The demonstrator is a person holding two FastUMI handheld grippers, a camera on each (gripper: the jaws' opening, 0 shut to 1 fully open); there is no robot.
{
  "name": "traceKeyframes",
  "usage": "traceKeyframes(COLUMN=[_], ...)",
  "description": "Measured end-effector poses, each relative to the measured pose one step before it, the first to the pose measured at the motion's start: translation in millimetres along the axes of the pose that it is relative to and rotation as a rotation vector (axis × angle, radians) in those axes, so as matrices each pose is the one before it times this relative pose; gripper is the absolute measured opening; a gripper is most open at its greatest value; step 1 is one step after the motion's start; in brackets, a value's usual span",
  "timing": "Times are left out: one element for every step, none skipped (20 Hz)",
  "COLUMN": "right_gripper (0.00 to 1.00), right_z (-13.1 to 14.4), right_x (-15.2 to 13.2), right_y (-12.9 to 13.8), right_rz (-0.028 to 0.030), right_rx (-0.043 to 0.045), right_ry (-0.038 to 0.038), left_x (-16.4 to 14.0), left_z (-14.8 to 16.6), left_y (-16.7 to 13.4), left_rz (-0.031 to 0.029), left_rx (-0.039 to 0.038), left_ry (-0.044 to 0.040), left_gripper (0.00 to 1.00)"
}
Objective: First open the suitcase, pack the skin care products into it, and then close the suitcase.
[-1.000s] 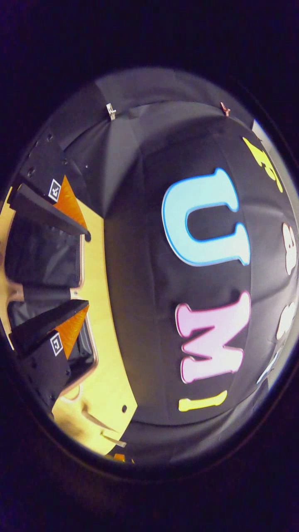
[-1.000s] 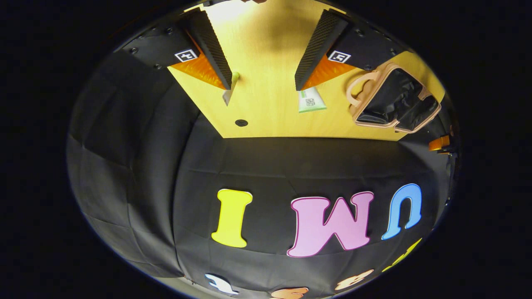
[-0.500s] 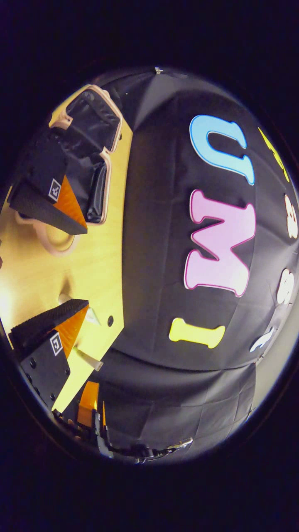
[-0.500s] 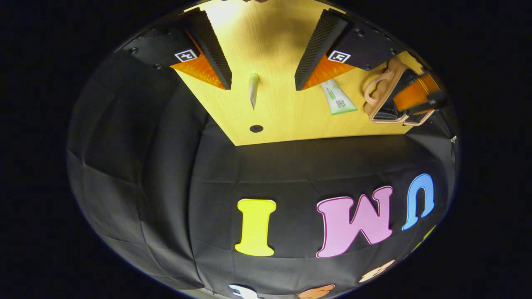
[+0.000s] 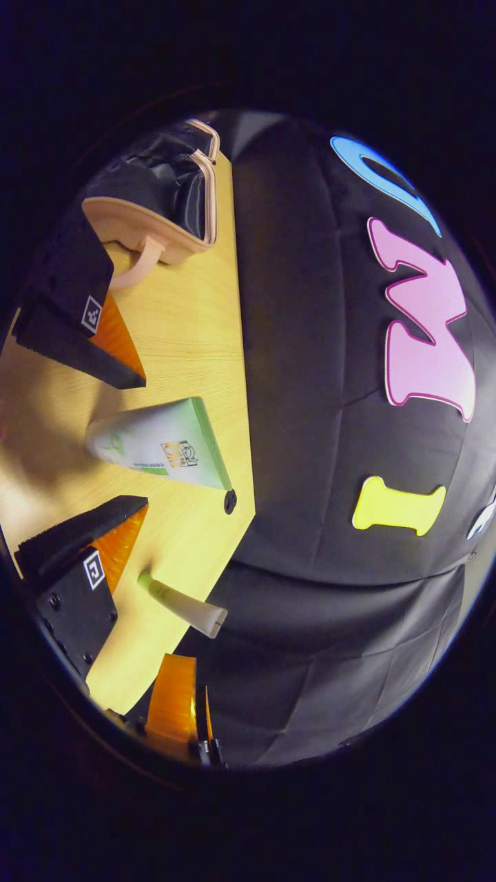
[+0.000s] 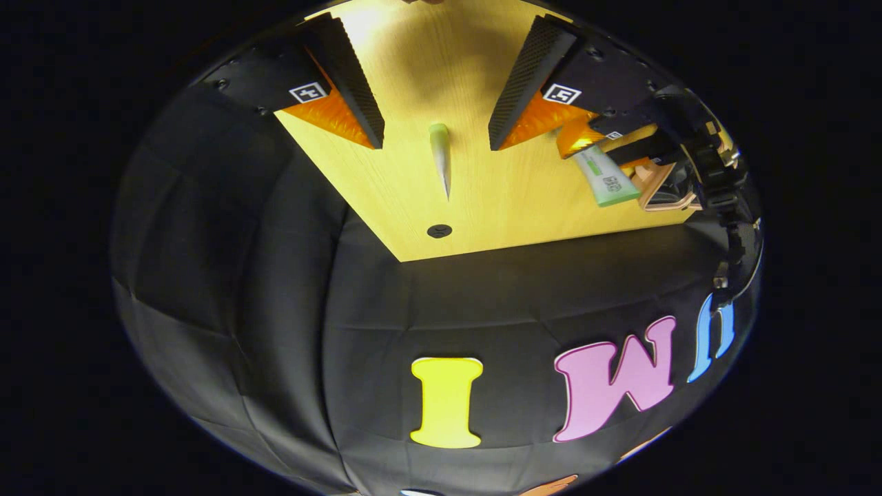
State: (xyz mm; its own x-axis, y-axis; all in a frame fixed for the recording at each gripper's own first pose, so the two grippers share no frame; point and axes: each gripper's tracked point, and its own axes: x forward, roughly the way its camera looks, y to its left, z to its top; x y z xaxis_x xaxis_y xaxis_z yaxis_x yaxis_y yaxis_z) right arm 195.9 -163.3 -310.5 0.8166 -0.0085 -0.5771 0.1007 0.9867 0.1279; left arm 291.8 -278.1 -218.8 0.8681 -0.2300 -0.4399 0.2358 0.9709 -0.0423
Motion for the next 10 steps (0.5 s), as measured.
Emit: traceKeyframes(right_gripper=[0.97,0.97,0.98,0.98,0.98,0.98,0.98,0.98,0.98,0.98], right_z=[-3.96,-3.41,-1.51,-2.15,-2.32,-2.27,-2.21,-4.48,-4.09,-4.08], right_x=[9.5,9.93,9.99,10.1,8.71,8.11,5.32,5.47,7.02,5.66], right_y=[-0.72,-1.11,2.11,2.28,2.78,1.46,-0.41,2.3,2.51,0.78], right_rz=[-0.00474,-0.00818,0.00205,0.00154,0.00213,-0.0057,-0.00321,0.00153,0.00176,-0.00476], right_rx=[0.01462,0.01225,0.00717,-0.00542,-0.01703,-0.02502,-0.02404,-0.01199,-0.00017,0.0094], right_ry=[0.0122,0.00606,0.00109,0.00012,-0.00068,-0.00319,-0.00265,0.00491,0.01202,0.01131], left_x=[2.81,1.23,-2.05,0.06,2.36,-2.79,-1.62,-2.18,-1.35,0.34], left_z=[-1.93,-1.63,-4.31,-1.63,1.3,2.68,1.23,0.84,0.03,1.01], left_y=[-3.28,-0.23,1.25,3.28,0.55,2.61,-0.04,-1.41,-0.69,-1.54], left_rz=[-0.00307,-0.00176,0.01063,0.02348,0.01448,0.0048,-0.00988,-0.00648,-0.00419,-0.00781], left_rx=[-0.02043,-0.0279,-0.02022,-0.00464,-0.00241,0.00079,-0.00337,0.00583,0.00836,0.00423], left_ry=[0.0192,0.00873,0.00615,0.00419,0.01541,-0.00743,0.00251,0.00513,0.009,0.00035], left_gripper=[0.98,0.98,0.98,0.97,0.81,0.77,0.6,0.63,0.56,0.54])
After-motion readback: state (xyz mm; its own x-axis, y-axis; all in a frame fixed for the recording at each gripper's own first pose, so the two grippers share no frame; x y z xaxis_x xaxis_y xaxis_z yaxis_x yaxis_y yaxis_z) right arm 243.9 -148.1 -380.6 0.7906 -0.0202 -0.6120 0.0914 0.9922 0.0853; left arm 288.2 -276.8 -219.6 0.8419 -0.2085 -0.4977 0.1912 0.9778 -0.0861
